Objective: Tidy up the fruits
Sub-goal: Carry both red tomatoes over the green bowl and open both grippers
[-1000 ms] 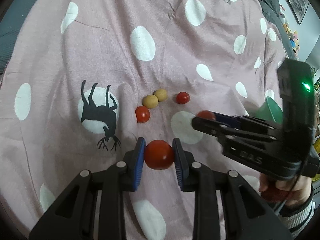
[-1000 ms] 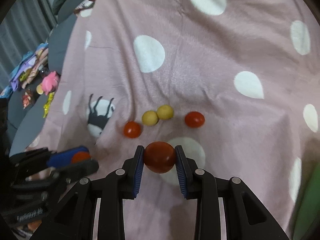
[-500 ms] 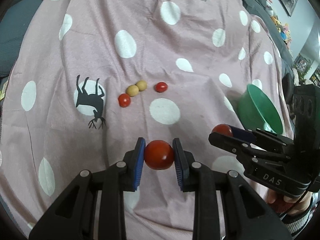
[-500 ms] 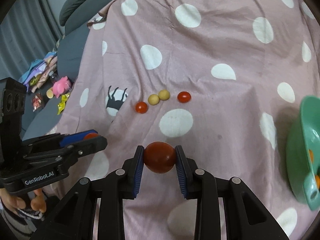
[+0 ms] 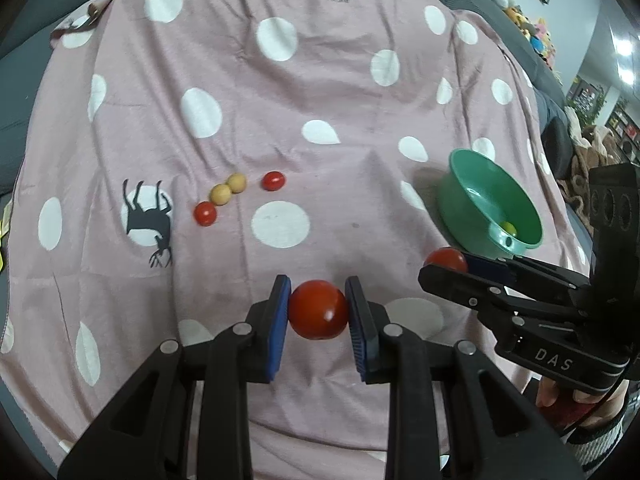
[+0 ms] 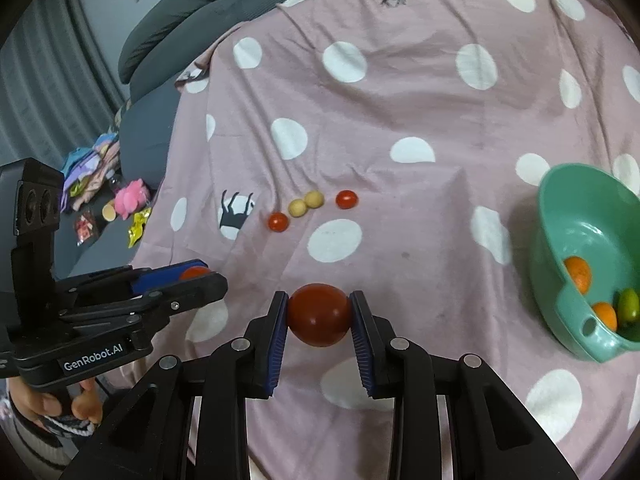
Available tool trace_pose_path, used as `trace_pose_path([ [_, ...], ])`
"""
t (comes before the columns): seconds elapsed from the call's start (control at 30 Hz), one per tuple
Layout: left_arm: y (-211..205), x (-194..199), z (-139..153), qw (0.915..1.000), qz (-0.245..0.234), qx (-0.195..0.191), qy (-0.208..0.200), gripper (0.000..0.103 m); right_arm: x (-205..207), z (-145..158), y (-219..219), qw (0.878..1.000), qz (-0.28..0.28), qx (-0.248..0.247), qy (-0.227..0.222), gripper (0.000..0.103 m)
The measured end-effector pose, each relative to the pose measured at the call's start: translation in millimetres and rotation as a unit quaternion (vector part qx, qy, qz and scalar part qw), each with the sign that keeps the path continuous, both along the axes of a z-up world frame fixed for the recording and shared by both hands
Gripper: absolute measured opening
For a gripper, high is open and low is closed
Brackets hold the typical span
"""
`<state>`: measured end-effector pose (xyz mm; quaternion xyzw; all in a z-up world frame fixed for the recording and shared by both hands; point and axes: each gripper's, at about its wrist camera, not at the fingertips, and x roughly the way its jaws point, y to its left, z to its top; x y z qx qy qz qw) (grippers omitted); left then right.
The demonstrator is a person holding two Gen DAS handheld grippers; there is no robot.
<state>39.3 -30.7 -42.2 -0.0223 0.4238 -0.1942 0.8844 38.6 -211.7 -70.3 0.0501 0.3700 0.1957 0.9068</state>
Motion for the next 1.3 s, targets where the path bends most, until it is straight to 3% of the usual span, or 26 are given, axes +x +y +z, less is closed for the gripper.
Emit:
trace_pose_path([
  [0.67, -88.2, 15.6, 22.5, 0.9963, -0.081, 0.013, -0.027, 0.027, -22.2, 18.8, -80.8, 0.994, -0.091, 0.042, -0.051, 0.033],
  [1.3, -218.4, 64.6, 9.6, 0.9809, -0.193, -0.006, -0.023, 0.027, -18.2, 7.0, -186.0, 0.973, -0.219, 0.046, -0.052, 0.033],
])
